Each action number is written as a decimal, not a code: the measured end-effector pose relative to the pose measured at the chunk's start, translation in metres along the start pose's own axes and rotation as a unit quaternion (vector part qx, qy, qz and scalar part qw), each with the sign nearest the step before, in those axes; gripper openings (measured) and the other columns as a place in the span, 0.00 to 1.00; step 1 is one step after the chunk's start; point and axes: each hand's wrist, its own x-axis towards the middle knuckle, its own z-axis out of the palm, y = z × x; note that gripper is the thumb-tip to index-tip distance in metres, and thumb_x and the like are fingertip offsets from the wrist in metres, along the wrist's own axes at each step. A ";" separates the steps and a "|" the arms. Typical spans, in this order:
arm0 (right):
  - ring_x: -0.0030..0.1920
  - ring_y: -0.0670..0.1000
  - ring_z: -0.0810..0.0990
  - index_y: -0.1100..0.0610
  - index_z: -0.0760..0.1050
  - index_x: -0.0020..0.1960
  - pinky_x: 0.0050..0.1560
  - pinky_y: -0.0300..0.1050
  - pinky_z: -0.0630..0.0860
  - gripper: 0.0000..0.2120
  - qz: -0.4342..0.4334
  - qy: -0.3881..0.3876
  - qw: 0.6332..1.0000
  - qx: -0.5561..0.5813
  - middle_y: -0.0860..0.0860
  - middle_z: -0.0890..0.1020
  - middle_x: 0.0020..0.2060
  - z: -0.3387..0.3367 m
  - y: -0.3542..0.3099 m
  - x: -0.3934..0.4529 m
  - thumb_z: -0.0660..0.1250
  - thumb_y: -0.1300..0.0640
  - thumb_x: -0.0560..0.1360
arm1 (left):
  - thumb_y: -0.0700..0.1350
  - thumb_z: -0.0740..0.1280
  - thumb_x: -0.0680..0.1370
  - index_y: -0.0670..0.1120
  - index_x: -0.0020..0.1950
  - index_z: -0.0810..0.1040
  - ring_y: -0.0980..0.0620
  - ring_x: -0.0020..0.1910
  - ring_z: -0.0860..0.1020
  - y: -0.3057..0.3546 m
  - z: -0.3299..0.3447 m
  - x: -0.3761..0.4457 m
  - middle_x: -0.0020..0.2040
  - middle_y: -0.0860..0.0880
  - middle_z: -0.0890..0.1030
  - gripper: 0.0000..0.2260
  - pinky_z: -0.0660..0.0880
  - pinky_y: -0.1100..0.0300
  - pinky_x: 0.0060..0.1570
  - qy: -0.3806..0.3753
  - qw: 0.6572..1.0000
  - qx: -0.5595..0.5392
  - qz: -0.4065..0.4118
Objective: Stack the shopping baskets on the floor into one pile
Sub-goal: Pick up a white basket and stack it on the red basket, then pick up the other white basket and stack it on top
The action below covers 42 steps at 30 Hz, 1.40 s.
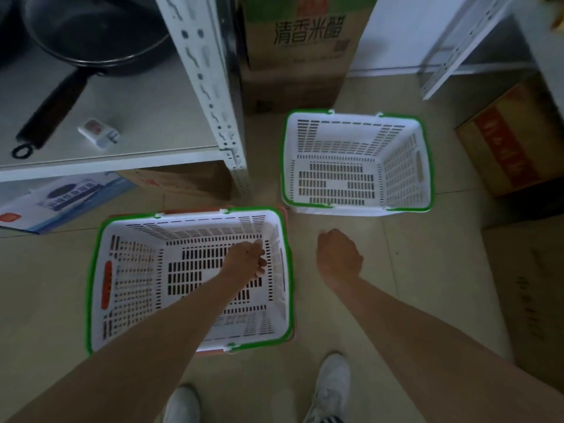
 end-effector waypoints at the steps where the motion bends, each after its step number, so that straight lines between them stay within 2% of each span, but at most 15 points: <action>1: 0.57 0.57 0.79 0.58 0.75 0.57 0.59 0.52 0.71 0.19 -0.005 0.000 1.000 0.001 0.56 0.81 0.56 -0.009 0.007 0.007 0.49 0.49 0.82 | 0.46 0.59 0.83 0.40 0.42 0.75 0.49 0.28 0.74 0.011 0.013 0.000 0.33 0.43 0.77 0.15 0.72 0.60 0.32 -0.004 1.000 -0.024 -0.010; 6: 0.59 0.59 0.79 0.59 0.76 0.58 0.59 0.51 0.72 0.21 -0.008 0.020 1.000 0.008 0.57 0.81 0.57 -0.051 0.046 0.043 0.49 0.48 0.83 | 0.42 0.59 0.82 0.40 0.40 0.74 0.49 0.27 0.72 0.057 0.065 0.006 0.28 0.45 0.78 0.13 0.68 0.62 0.31 0.004 0.993 -0.109 -0.037; 9: 0.59 0.60 0.79 0.60 0.75 0.60 0.59 0.52 0.71 0.23 0.005 0.020 0.999 0.032 0.58 0.81 0.57 -0.066 0.064 0.068 0.47 0.47 0.83 | 0.41 0.58 0.82 0.40 0.41 0.74 0.49 0.27 0.71 0.078 0.089 0.006 0.32 0.43 0.76 0.12 0.66 0.63 0.30 0.015 0.990 -0.133 -0.037; 13: 0.57 0.61 0.79 0.60 0.77 0.58 0.59 0.53 0.72 0.25 0.021 0.026 0.995 0.096 0.60 0.81 0.55 -0.078 0.080 0.104 0.48 0.45 0.82 | 0.50 0.56 0.84 0.42 0.44 0.73 0.51 0.28 0.69 0.100 0.110 0.014 0.34 0.45 0.74 0.15 0.66 0.65 0.27 0.015 0.988 -0.150 -0.017; 17: 0.53 0.61 0.81 0.62 0.79 0.54 0.57 0.54 0.76 0.27 0.045 0.005 0.982 0.183 0.60 0.83 0.50 -0.085 0.088 0.145 0.50 0.42 0.80 | 0.55 0.56 0.83 0.41 0.53 0.75 0.51 0.32 0.75 0.124 0.111 0.042 0.40 0.45 0.79 0.18 0.73 0.61 0.32 0.048 0.991 -0.125 -0.001; 19: 0.50 0.60 0.82 0.62 0.79 0.52 0.55 0.56 0.78 0.28 0.053 0.001 0.974 0.222 0.59 0.84 0.48 -0.088 0.090 0.164 0.51 0.41 0.79 | 0.57 0.58 0.82 0.41 0.52 0.76 0.51 0.33 0.76 0.135 0.111 0.060 0.40 0.45 0.80 0.19 0.74 0.61 0.33 0.066 0.991 -0.115 0.008; 23: 0.47 0.60 0.83 0.63 0.80 0.52 0.53 0.55 0.80 0.29 0.060 0.002 0.969 0.239 0.59 0.84 0.47 -0.093 0.096 0.201 0.51 0.40 0.79 | 0.56 0.56 0.82 0.42 0.46 0.77 0.50 0.36 0.77 0.150 0.108 0.103 0.45 0.44 0.79 0.20 0.76 0.56 0.39 0.118 0.992 -0.033 0.038; 26: 0.48 0.61 0.83 0.64 0.80 0.51 0.52 0.55 0.80 0.30 0.076 -0.002 0.970 0.230 0.60 0.84 0.47 -0.090 0.105 0.227 0.50 0.40 0.79 | 0.58 0.52 0.81 0.37 0.62 0.77 0.40 0.54 0.81 0.153 0.103 0.136 0.57 0.40 0.81 0.27 0.77 0.43 0.58 0.152 0.986 0.049 0.044; 27: 0.48 0.62 0.83 0.64 0.80 0.51 0.52 0.56 0.80 0.30 0.077 -0.001 0.971 0.226 0.60 0.84 0.47 -0.088 0.108 0.235 0.50 0.40 0.80 | 0.56 0.52 0.82 0.37 0.65 0.75 0.37 0.58 0.79 0.155 0.103 0.144 0.60 0.37 0.80 0.26 0.75 0.41 0.61 0.164 0.981 0.092 0.047; 29: 0.47 0.61 0.83 0.63 0.80 0.50 0.49 0.53 0.80 0.30 0.082 0.003 0.973 0.216 0.61 0.84 0.46 -0.087 0.114 0.251 0.49 0.41 0.80 | 0.47 0.50 0.84 0.37 0.68 0.70 0.35 0.59 0.78 0.162 0.106 0.154 0.60 0.34 0.79 0.20 0.76 0.42 0.59 0.181 0.964 0.187 0.058; 31: 0.44 0.59 0.82 0.64 0.79 0.51 0.42 0.47 0.77 0.29 0.083 0.013 0.978 0.190 0.60 0.82 0.45 -0.084 0.121 0.269 0.49 0.43 0.82 | 0.44 0.49 0.84 0.38 0.69 0.69 0.35 0.58 0.78 0.166 0.108 0.166 0.59 0.33 0.78 0.18 0.75 0.42 0.58 0.203 0.943 0.254 0.077; 34: 0.40 0.57 0.78 0.65 0.78 0.52 0.31 0.40 0.68 0.28 0.092 0.047 0.984 0.143 0.59 0.81 0.44 -0.080 0.130 0.296 0.49 0.44 0.82 | 0.55 0.51 0.84 0.38 0.67 0.73 0.35 0.59 0.77 0.159 0.104 0.199 0.60 0.34 0.78 0.25 0.74 0.43 0.58 0.224 0.936 0.264 0.069; 36: 0.48 0.60 0.79 0.66 0.75 0.58 0.41 0.45 0.74 0.28 0.112 0.080 0.983 0.121 0.62 0.78 0.54 -0.078 0.133 0.310 0.50 0.43 0.82 | 0.61 0.51 0.81 0.37 0.66 0.74 0.35 0.60 0.77 0.153 0.102 0.217 0.62 0.35 0.77 0.30 0.74 0.46 0.56 0.250 0.937 0.236 0.054; 38: 0.60 0.62 0.75 0.65 0.70 0.65 0.55 0.52 0.73 0.27 0.139 0.104 0.978 0.114 0.63 0.72 0.62 -0.080 0.135 0.320 0.52 0.43 0.82 | 0.62 0.55 0.80 0.37 0.68 0.72 0.35 0.64 0.74 0.151 0.101 0.230 0.65 0.35 0.75 0.32 0.72 0.45 0.62 0.279 0.935 0.212 0.055; 42: 0.65 0.64 0.72 0.64 0.63 0.71 0.60 0.57 0.71 0.29 0.159 0.101 0.973 0.132 0.63 0.69 0.67 -0.079 0.144 0.346 0.53 0.42 0.81 | 0.67 0.53 0.78 0.41 0.77 0.62 0.35 0.69 0.71 0.148 0.102 0.253 0.73 0.37 0.69 0.37 0.70 0.40 0.66 0.263 0.940 0.217 0.027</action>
